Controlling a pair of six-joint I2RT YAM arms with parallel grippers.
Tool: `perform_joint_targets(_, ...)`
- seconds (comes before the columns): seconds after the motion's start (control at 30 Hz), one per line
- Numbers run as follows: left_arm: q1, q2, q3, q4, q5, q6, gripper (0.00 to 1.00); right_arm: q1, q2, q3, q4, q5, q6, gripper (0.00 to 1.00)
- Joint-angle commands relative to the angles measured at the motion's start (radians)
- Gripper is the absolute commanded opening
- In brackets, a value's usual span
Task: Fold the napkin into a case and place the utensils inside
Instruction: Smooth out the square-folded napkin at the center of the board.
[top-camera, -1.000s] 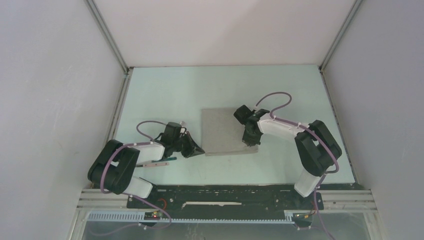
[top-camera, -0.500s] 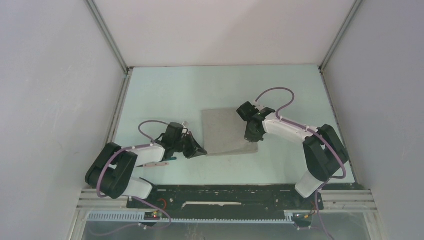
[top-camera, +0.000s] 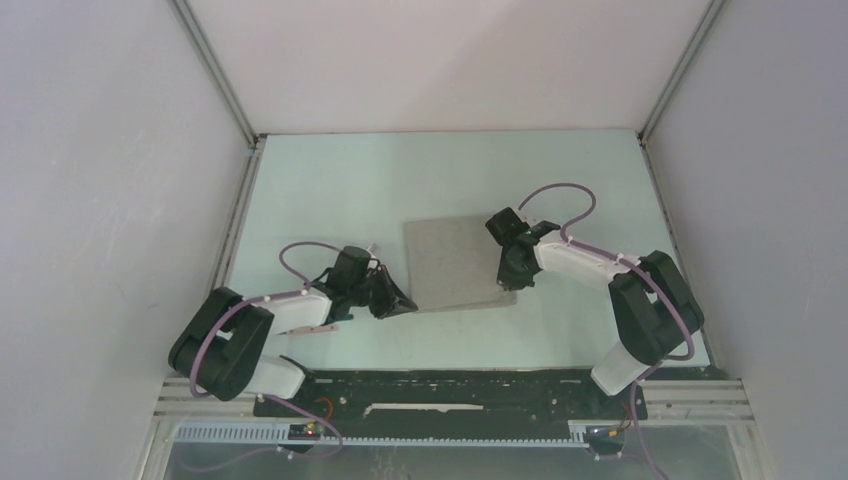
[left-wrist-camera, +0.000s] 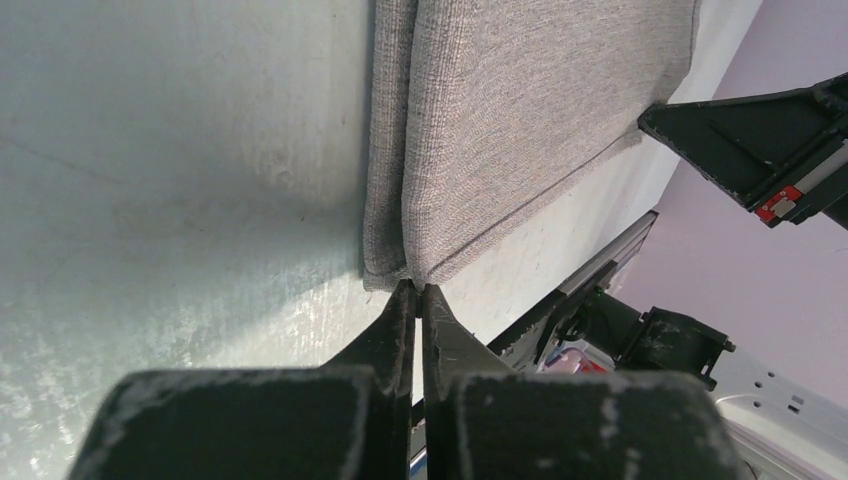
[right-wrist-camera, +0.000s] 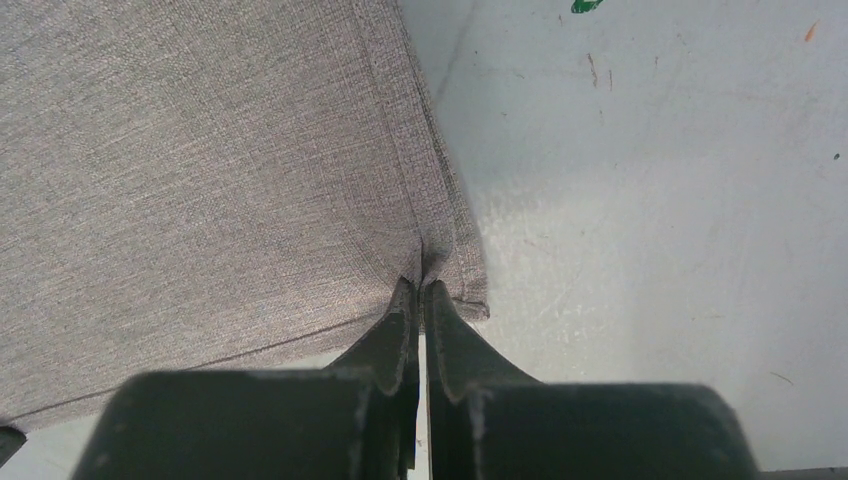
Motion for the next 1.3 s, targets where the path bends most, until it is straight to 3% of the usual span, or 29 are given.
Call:
perform_joint_targets(0.0,-0.005,-0.029,0.01,-0.016,-0.014,-0.012,0.0,-0.014,-0.049,-0.015,0.021,0.008,-0.023,0.0)
perform_joint_targets(1.27,-0.018,0.013,0.023,-0.051,-0.047,0.012,0.0,-0.011,-0.051,-0.074,0.023,0.0,0.021,0.0)
